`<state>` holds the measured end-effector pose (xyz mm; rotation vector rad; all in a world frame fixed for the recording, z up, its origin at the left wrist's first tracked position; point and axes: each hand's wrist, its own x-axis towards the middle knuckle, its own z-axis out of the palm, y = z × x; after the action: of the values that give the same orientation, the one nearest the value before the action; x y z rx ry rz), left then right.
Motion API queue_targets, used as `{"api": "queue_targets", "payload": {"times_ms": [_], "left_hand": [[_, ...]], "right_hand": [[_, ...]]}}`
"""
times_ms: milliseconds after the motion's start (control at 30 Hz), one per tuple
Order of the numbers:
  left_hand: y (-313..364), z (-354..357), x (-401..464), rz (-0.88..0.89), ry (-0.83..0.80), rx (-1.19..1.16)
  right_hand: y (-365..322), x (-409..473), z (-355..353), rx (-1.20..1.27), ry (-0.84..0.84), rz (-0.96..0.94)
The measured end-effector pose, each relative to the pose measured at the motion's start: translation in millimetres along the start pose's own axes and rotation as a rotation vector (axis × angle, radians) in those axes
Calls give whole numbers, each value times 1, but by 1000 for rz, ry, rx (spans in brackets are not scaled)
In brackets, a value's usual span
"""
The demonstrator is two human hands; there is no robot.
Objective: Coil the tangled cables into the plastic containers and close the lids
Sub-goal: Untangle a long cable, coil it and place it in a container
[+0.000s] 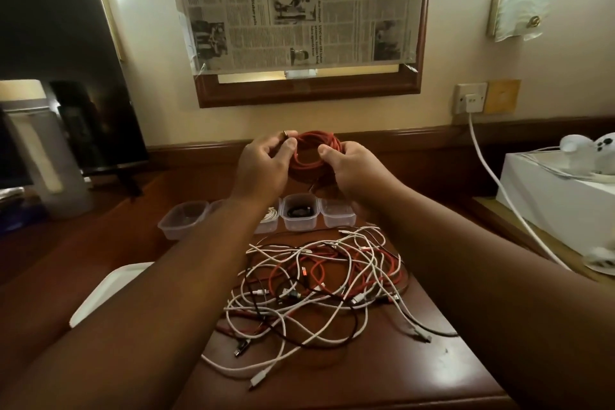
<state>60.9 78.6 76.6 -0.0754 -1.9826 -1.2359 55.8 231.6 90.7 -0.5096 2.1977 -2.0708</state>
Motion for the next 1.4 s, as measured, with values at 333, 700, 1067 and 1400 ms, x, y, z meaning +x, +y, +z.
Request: {"api": "queue_targets", "payload": {"times_ms": [333,700,1067,1400], "left_hand": [[-31,-16,-12,276,162,243],[-106,-25,-4,155,294,271],[-196,-69,35,-147,-18,231],[-279,-98,106,-209,22,555]], "right_hand": [[21,-6,31,-53,-41,16],[69,35,95,227,-56,431],[109,154,123,-65,-169,393],[144,251,190,-290,-264,257]]}}
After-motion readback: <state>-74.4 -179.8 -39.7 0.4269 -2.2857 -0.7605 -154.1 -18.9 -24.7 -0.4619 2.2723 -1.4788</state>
